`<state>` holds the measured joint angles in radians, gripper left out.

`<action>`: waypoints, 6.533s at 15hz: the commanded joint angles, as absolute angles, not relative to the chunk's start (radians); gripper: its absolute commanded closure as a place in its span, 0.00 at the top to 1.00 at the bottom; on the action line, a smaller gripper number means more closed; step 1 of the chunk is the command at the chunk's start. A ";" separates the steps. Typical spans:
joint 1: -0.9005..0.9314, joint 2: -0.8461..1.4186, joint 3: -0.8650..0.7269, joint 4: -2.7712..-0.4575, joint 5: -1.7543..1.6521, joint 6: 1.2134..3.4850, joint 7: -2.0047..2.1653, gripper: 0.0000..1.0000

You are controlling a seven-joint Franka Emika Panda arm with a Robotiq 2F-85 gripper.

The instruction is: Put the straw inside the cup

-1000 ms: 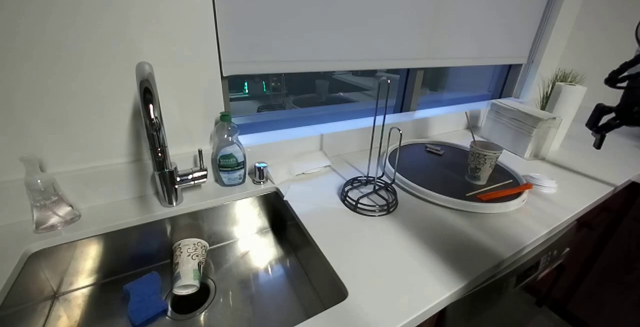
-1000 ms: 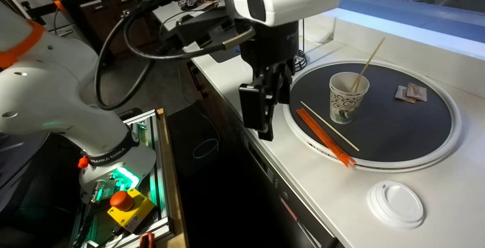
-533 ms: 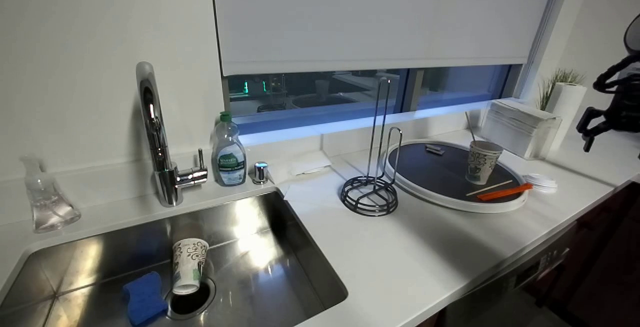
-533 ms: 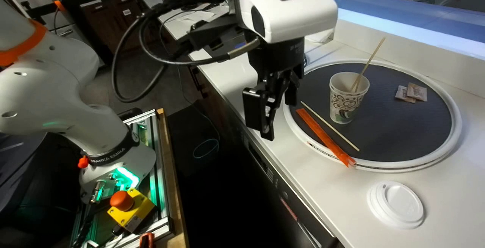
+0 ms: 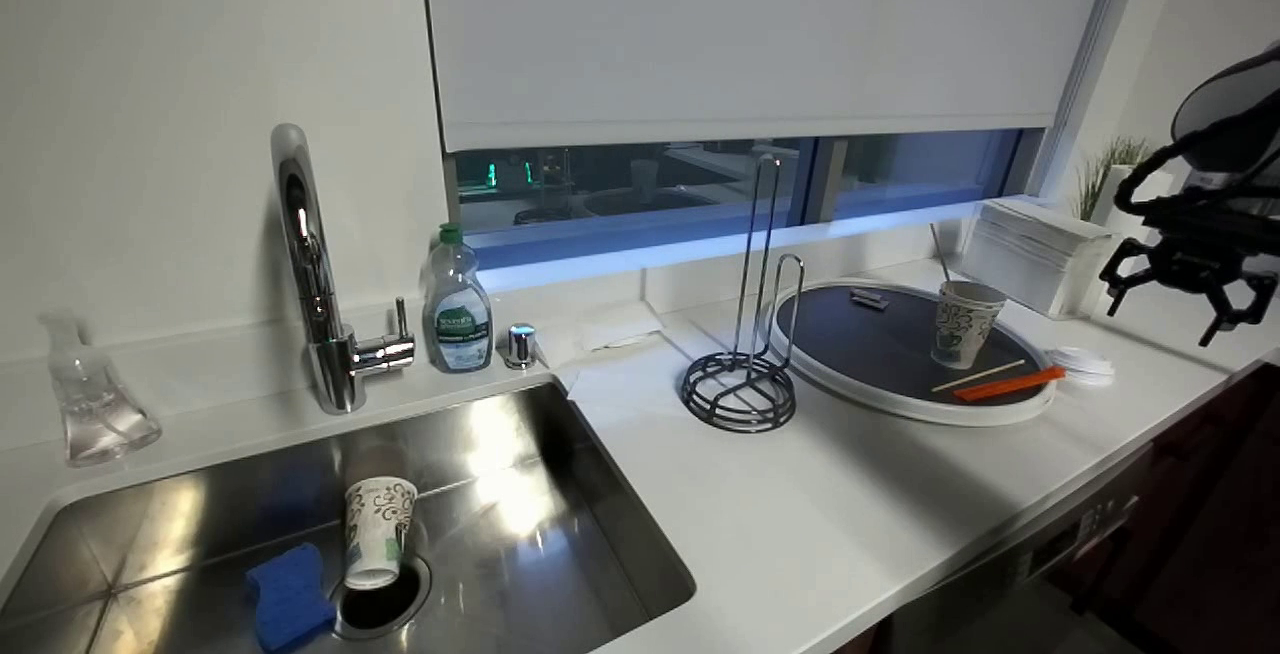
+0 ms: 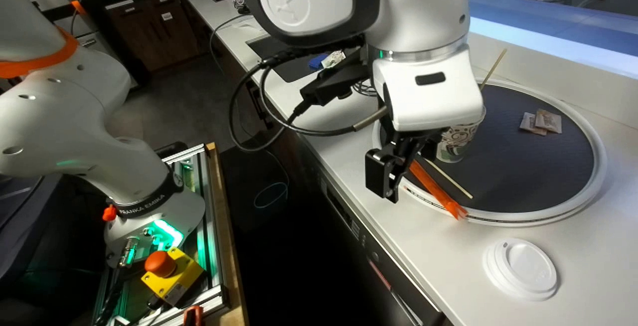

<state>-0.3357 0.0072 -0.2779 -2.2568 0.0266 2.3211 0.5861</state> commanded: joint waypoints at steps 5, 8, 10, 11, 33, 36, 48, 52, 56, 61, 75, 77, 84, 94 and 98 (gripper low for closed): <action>-0.331 0.198 -0.291 -2.102 0.247 2.294 0.539 1.00; -0.339 0.254 -0.279 -2.044 0.330 2.263 0.486 1.00; -0.344 0.286 -0.273 -2.013 0.375 2.242 0.446 1.00; -0.347 0.302 -0.270 -1.992 0.394 2.222 0.428 1.00; -0.348 0.500 -0.254 -1.788 0.480 2.087 0.446 1.00; -0.343 0.517 -0.247 -1.780 0.483 2.120 0.461 1.00; -0.351 0.580 -0.207 -1.733 0.510 2.188 0.448 0.77; -0.352 0.593 -0.205 -1.726 0.506 2.197 0.442 0.45; -0.356 0.598 -0.207 -1.724 0.503 2.197 0.437 0.16; -0.360 0.604 -0.212 -1.717 0.495 2.195 0.434 0.00; -0.360 0.393 -0.283 -1.876 0.432 2.325 0.326 0.01; -0.359 0.350 -0.300 -1.914 0.398 2.366 0.298 0.01; -0.346 0.168 -0.311 -2.084 0.353 2.562 0.245 0.01; -0.308 -0.090 -0.253 -2.317 0.478 2.949 0.063 0.01; -0.268 -0.144 -0.242 -2.348 0.581 3.067 0.006 0.01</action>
<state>-0.3019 -0.0853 -0.2463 -2.2944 0.4965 2.9886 0.0645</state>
